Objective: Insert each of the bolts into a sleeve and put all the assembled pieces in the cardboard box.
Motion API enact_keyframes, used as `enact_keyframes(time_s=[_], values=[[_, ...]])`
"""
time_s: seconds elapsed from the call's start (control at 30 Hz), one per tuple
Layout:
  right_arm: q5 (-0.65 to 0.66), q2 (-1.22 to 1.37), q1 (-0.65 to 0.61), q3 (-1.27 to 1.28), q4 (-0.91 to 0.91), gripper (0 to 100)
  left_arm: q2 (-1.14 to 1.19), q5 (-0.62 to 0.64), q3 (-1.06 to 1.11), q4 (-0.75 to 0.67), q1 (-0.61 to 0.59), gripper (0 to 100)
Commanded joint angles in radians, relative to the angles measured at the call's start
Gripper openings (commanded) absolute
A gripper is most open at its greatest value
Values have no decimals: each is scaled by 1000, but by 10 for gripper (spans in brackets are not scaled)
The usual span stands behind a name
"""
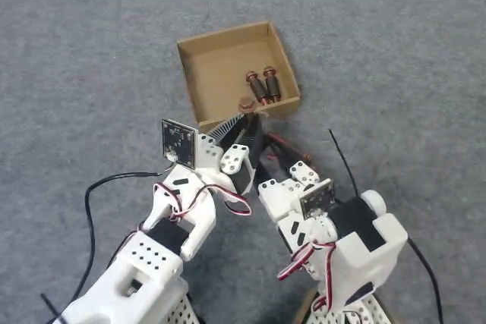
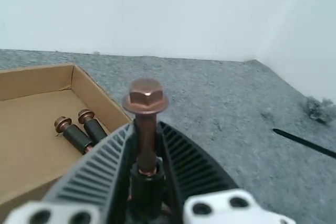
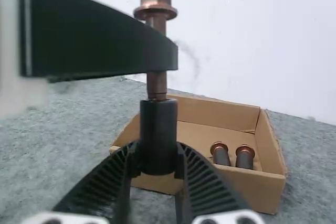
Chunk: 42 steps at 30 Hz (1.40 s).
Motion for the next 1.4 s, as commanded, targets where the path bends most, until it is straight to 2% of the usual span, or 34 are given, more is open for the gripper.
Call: enact_keyframes(time_s=[0.0, 0.17, 0.47, 0.63, 0.73, 1.23, 1.37], values=[[11, -10, 38, 3, -25, 6, 0, -3, -2, 9, 17, 11], [11, -10, 35, 3, -25, 6, 0, -3, -1, 107, 52, 11], [11, -10, 38, 5, -25, 6, 3, 0, 4, 52, -18, 17], [11, -10, 38, 5, -25, 6, 6, 8, 16, 54, -18, 156], [11, -10, 38, 5, -25, 6, 5, 57, 36, 54, -18, 222], [11, -1, 39, -9, -25, 6, -3, 63, 30, 48, -17, 228], [11, -1, 48, -17, -25, 6, -94, 64, 25, 54, -17, 228]])
